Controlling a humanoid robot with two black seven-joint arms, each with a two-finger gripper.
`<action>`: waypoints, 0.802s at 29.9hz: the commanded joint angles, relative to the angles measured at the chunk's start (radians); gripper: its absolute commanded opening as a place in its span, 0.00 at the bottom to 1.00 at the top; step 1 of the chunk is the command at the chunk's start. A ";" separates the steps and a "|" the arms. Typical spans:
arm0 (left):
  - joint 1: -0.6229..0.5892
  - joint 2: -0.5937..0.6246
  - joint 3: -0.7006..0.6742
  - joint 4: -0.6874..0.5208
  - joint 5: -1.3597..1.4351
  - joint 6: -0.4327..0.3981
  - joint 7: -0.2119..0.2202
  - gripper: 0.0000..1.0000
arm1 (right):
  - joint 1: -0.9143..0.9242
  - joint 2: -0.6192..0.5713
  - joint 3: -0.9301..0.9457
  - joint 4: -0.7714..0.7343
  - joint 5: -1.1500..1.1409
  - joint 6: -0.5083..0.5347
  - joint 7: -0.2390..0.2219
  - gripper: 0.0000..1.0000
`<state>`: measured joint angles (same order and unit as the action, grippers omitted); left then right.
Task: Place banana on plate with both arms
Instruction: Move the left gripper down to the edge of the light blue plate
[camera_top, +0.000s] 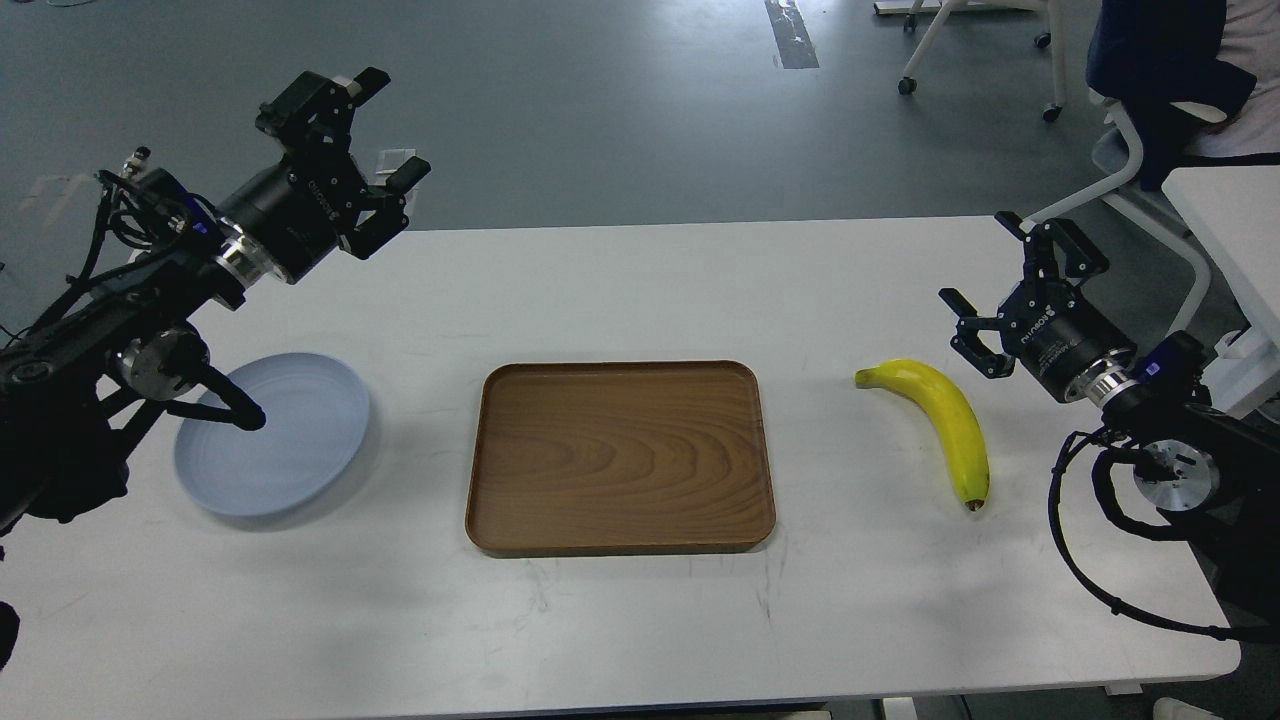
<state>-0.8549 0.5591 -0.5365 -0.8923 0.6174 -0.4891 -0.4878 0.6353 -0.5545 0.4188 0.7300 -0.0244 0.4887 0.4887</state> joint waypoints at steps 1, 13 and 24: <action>-0.006 0.083 -0.003 -0.148 0.214 0.000 -0.001 0.98 | 0.000 -0.007 0.000 0.002 0.000 0.000 0.000 1.00; -0.035 0.214 0.015 -0.267 1.016 0.000 -0.001 0.98 | 0.000 -0.013 0.000 0.003 0.000 0.000 0.000 1.00; -0.039 0.317 0.333 -0.125 1.236 0.056 -0.001 0.98 | -0.002 -0.013 0.003 0.003 0.000 0.000 0.000 1.00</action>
<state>-0.8999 0.8711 -0.2363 -1.0745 1.8502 -0.4415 -0.4890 0.6351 -0.5678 0.4205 0.7333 -0.0245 0.4887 0.4887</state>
